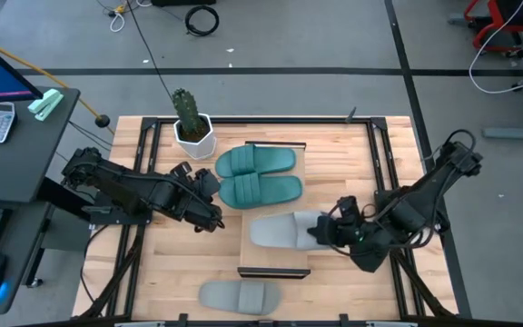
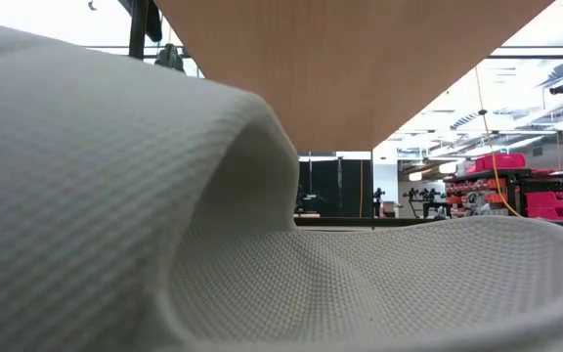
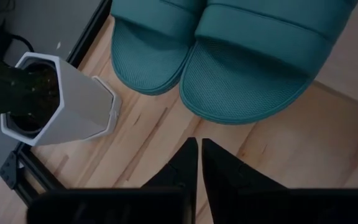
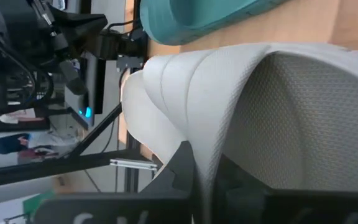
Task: Pick and place slides into the shelf
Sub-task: Put the top gray slide on the shelf
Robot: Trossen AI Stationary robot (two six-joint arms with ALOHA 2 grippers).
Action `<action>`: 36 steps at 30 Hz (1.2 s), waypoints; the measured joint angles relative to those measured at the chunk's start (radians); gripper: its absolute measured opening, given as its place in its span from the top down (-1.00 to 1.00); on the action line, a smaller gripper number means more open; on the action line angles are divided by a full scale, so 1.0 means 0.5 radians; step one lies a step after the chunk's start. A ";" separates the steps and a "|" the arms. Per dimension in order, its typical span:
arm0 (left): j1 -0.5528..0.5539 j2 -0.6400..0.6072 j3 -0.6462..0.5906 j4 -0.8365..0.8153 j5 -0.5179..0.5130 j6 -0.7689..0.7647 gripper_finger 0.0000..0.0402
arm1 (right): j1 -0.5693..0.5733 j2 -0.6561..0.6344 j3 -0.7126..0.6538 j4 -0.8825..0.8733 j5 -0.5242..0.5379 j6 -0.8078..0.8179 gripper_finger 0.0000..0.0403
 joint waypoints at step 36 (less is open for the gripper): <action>-0.001 -0.001 0.001 -0.001 -0.006 0.005 0.89 | -0.429 -0.214 -0.716 0.806 -0.362 -0.301 0.95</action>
